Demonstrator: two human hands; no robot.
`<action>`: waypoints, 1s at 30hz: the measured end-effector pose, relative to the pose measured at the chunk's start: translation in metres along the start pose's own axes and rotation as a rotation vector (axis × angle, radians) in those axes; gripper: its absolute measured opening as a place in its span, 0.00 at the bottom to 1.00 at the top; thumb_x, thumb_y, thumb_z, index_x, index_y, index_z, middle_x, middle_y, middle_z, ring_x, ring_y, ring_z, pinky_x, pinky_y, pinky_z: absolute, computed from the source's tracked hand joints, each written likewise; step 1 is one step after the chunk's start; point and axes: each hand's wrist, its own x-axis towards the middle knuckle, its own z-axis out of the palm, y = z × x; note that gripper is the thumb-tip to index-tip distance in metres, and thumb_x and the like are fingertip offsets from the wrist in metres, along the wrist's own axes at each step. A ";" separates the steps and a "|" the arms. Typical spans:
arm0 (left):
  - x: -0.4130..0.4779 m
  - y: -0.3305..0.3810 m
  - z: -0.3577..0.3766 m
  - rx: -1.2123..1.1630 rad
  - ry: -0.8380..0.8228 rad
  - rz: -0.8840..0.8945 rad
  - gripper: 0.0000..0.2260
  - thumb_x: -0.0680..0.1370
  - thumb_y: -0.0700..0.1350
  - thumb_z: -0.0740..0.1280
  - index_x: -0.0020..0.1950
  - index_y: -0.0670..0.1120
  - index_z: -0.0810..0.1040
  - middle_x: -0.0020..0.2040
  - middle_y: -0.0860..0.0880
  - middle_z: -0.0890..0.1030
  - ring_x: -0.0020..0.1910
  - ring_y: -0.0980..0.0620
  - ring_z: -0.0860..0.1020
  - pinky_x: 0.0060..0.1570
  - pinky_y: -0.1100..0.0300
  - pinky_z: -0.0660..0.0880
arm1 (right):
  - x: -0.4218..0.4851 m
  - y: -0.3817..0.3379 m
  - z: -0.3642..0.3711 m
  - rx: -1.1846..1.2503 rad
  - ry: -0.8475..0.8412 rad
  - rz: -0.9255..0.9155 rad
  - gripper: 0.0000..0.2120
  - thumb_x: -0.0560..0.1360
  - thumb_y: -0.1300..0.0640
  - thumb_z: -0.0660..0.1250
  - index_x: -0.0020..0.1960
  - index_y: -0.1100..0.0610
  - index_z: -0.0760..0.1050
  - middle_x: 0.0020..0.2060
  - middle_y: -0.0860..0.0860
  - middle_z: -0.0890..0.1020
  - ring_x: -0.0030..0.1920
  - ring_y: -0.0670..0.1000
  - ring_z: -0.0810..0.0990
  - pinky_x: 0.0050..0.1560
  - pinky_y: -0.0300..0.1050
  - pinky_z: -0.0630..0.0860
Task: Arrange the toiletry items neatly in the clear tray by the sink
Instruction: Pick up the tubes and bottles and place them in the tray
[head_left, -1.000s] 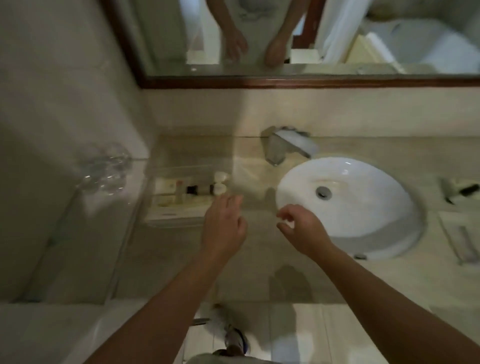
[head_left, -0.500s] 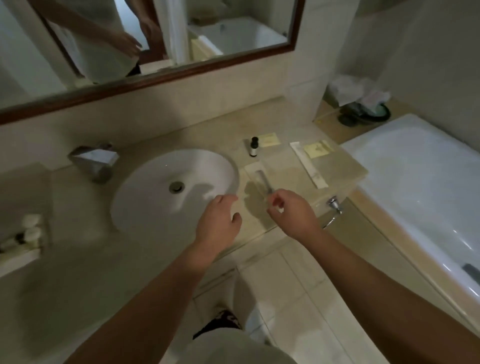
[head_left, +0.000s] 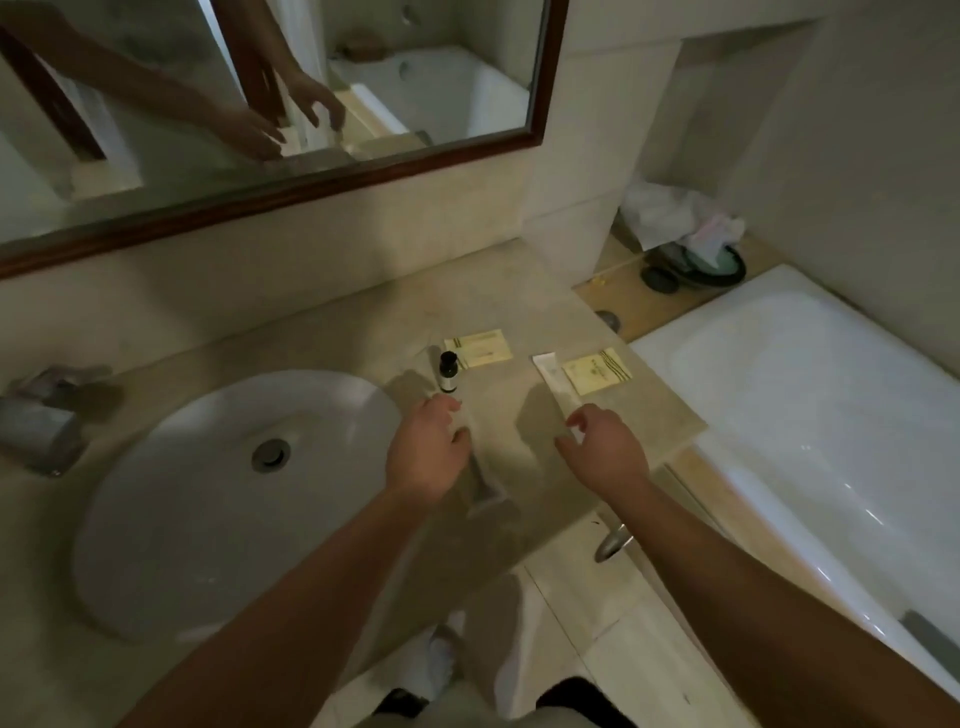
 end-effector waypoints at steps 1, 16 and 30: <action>0.009 0.000 0.001 -0.033 0.024 -0.037 0.12 0.74 0.45 0.67 0.58 0.47 0.74 0.55 0.47 0.77 0.52 0.47 0.77 0.52 0.55 0.73 | 0.010 0.002 0.001 -0.019 -0.002 0.056 0.19 0.73 0.45 0.69 0.60 0.52 0.74 0.56 0.54 0.77 0.54 0.55 0.79 0.52 0.49 0.77; 0.115 0.002 0.048 -0.144 0.087 -0.464 0.23 0.70 0.45 0.71 0.64 0.45 0.71 0.57 0.43 0.75 0.49 0.47 0.75 0.46 0.55 0.74 | 0.095 0.025 0.022 0.003 -0.227 0.069 0.10 0.73 0.51 0.66 0.48 0.57 0.77 0.43 0.53 0.81 0.45 0.56 0.81 0.42 0.46 0.74; 0.076 -0.008 0.030 -0.133 0.470 -0.448 0.10 0.73 0.49 0.70 0.50 0.46 0.78 0.47 0.49 0.79 0.46 0.50 0.77 0.47 0.56 0.74 | 0.069 -0.055 -0.010 0.524 -0.427 -0.276 0.07 0.75 0.51 0.70 0.49 0.53 0.76 0.38 0.47 0.81 0.35 0.43 0.80 0.31 0.33 0.72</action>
